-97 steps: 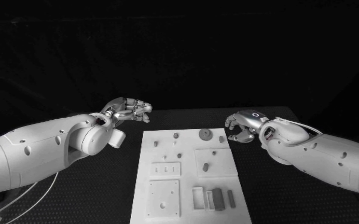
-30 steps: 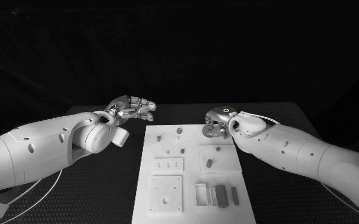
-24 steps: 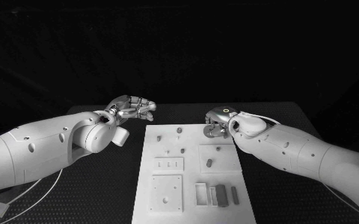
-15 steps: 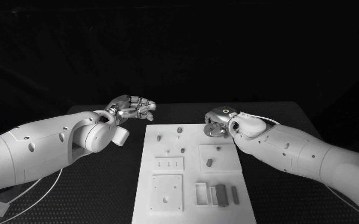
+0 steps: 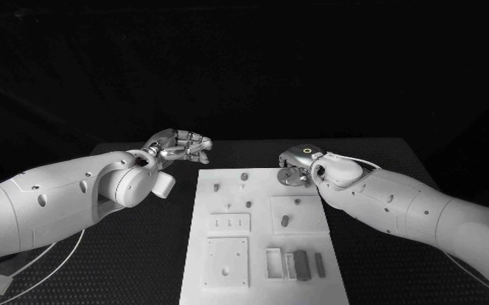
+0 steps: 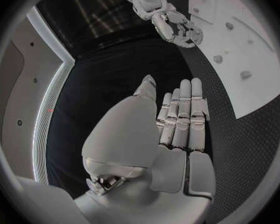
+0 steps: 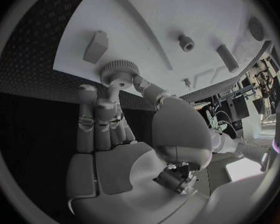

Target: Assemble the parts on the task board

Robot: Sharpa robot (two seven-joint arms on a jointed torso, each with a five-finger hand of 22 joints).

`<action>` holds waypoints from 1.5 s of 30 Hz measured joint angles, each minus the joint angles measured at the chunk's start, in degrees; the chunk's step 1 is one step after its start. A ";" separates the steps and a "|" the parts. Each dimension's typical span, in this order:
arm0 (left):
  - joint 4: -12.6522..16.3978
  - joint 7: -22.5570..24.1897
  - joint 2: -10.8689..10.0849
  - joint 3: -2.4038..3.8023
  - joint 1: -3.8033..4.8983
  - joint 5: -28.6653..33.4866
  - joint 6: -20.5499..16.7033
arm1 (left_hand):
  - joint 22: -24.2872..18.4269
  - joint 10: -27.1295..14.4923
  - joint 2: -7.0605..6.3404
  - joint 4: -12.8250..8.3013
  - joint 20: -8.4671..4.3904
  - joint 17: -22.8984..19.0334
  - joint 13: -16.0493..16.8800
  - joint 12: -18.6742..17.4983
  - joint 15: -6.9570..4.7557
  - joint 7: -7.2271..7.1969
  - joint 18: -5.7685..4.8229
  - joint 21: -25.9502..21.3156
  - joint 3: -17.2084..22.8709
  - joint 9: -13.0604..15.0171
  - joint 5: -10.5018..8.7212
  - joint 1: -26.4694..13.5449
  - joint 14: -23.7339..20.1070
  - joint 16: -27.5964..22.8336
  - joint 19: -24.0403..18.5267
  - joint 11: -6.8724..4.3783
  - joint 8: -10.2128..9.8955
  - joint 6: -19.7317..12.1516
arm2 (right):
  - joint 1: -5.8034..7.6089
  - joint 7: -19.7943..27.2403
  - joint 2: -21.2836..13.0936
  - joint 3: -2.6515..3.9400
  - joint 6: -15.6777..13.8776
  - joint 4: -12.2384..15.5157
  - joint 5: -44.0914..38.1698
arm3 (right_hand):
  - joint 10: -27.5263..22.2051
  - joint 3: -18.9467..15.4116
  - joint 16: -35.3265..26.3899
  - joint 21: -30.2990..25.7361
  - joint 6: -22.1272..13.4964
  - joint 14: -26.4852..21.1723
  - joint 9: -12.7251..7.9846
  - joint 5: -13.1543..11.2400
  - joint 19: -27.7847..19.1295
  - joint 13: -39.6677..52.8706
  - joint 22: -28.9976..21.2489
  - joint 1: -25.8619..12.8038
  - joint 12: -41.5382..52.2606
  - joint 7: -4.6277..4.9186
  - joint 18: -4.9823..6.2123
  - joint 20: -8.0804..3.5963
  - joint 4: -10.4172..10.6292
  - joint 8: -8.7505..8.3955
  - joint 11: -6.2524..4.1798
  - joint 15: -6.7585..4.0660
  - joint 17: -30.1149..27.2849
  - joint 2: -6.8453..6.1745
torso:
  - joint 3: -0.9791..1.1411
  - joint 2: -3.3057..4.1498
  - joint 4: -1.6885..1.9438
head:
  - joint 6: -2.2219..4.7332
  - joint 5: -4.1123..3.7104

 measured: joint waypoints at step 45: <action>-0.18 -0.03 -0.07 -0.01 0.00 -0.01 0.00 | 0.08 -0.03 0.23 0.00 0.00 0.27 0.00 -0.22 0.00 0.00 0.02 0.00 0.00 -0.05 0.00 -0.23 0.00 -0.22 0.00 -0.03 0.00 0.00 | -0.13 0.60 -2.33 0.20 1.85 1.43 2.24 | -0.23 -0.32 4.35 3.16 0.49 0.15 2.29 -0.01 0.12 4.33 0.00 -0.47 19.42 -0.47 -0.02 -0.49 0.69 0.21 -0.20 -0.75 3.81 1.93 | 0.01 0.04 0.03 | -0.42 -0.27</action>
